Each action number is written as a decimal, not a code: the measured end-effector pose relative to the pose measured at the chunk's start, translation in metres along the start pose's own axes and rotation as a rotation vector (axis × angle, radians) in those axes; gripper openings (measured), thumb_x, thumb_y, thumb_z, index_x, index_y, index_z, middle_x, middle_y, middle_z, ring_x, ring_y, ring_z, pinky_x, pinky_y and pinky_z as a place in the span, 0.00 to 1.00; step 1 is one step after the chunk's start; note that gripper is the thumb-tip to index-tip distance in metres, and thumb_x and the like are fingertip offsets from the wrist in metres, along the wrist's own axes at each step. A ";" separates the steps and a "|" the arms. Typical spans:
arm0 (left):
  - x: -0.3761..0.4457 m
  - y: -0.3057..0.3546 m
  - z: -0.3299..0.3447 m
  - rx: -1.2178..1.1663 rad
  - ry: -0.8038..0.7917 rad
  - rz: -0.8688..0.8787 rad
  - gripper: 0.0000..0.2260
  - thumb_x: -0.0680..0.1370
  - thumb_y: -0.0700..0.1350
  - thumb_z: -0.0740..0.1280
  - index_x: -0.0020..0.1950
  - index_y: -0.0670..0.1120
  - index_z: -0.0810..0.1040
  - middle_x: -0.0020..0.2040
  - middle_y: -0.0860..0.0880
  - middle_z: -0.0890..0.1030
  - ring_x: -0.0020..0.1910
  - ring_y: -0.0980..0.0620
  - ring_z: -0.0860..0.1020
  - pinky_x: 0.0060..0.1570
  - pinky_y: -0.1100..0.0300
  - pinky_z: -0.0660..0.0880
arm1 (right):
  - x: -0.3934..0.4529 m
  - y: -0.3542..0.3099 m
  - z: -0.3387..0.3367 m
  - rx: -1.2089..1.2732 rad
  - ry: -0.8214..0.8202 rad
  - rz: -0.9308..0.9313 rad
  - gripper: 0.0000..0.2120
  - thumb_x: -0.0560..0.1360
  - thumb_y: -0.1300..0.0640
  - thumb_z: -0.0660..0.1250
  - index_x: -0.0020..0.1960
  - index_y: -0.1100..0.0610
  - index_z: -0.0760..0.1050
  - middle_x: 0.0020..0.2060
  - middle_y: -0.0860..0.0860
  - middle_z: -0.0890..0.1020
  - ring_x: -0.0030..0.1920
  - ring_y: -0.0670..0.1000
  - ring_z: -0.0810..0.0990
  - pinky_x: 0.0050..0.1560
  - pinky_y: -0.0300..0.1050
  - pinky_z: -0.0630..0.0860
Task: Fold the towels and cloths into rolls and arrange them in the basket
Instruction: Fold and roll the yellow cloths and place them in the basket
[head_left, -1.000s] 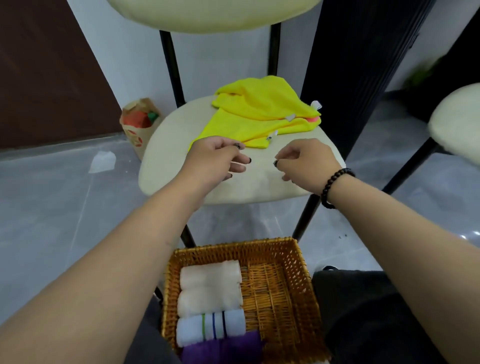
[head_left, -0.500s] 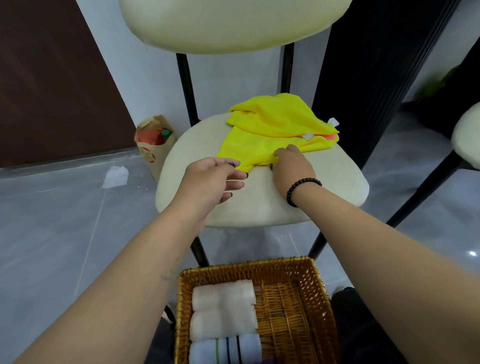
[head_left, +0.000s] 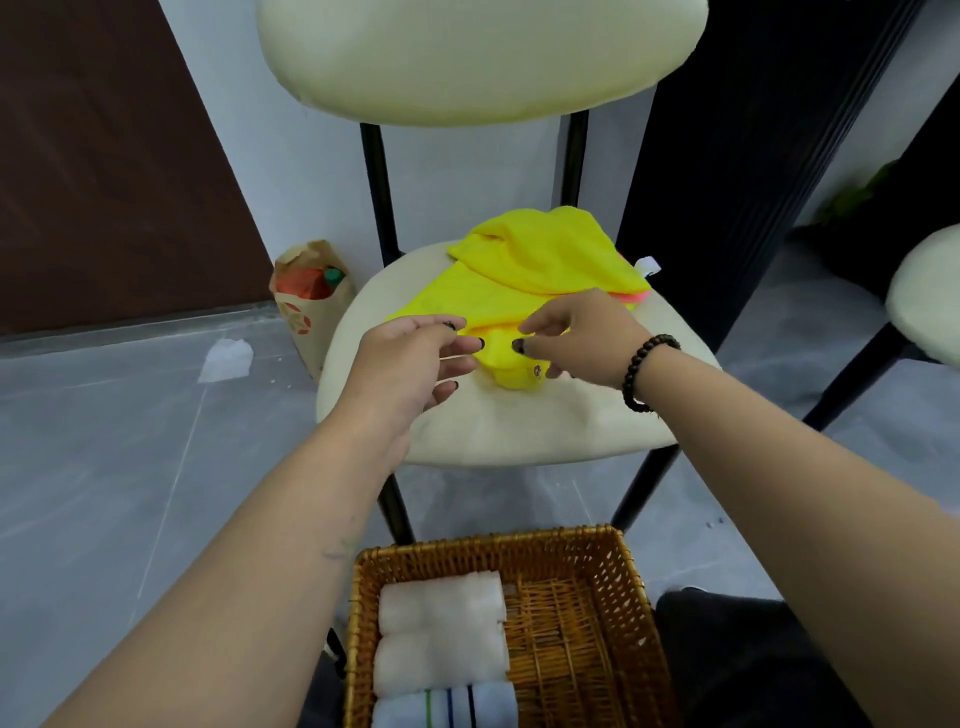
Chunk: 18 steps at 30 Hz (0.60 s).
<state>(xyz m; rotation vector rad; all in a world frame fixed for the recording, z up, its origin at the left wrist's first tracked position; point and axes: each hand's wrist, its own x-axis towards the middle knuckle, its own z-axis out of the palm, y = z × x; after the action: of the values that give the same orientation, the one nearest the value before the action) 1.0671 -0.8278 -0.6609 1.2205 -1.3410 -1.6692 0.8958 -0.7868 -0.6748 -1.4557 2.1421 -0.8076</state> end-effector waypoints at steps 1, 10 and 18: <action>0.000 0.001 0.001 -0.013 -0.005 -0.002 0.09 0.79 0.38 0.60 0.48 0.47 0.79 0.35 0.53 0.84 0.32 0.57 0.80 0.34 0.63 0.72 | 0.010 0.003 -0.006 0.042 0.115 0.017 0.09 0.74 0.54 0.70 0.52 0.55 0.80 0.43 0.50 0.81 0.44 0.51 0.82 0.38 0.34 0.74; 0.007 0.011 -0.001 -0.063 -0.049 -0.011 0.08 0.79 0.39 0.61 0.48 0.48 0.78 0.35 0.53 0.84 0.33 0.57 0.80 0.34 0.64 0.72 | 0.111 0.047 -0.018 -0.376 0.306 0.429 0.35 0.69 0.53 0.74 0.71 0.59 0.62 0.65 0.60 0.67 0.63 0.64 0.70 0.59 0.57 0.72; 0.016 0.012 -0.002 -0.067 -0.060 -0.034 0.07 0.79 0.40 0.61 0.48 0.48 0.79 0.35 0.53 0.84 0.32 0.58 0.80 0.34 0.64 0.72 | 0.104 0.049 -0.020 -0.217 0.466 0.371 0.07 0.76 0.62 0.62 0.48 0.64 0.78 0.45 0.57 0.80 0.41 0.55 0.78 0.40 0.46 0.78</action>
<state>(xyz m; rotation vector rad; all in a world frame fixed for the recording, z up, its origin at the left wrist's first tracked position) 1.0627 -0.8453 -0.6538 1.1694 -1.2956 -1.7729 0.8122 -0.8654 -0.6951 -0.9712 2.8137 -0.8534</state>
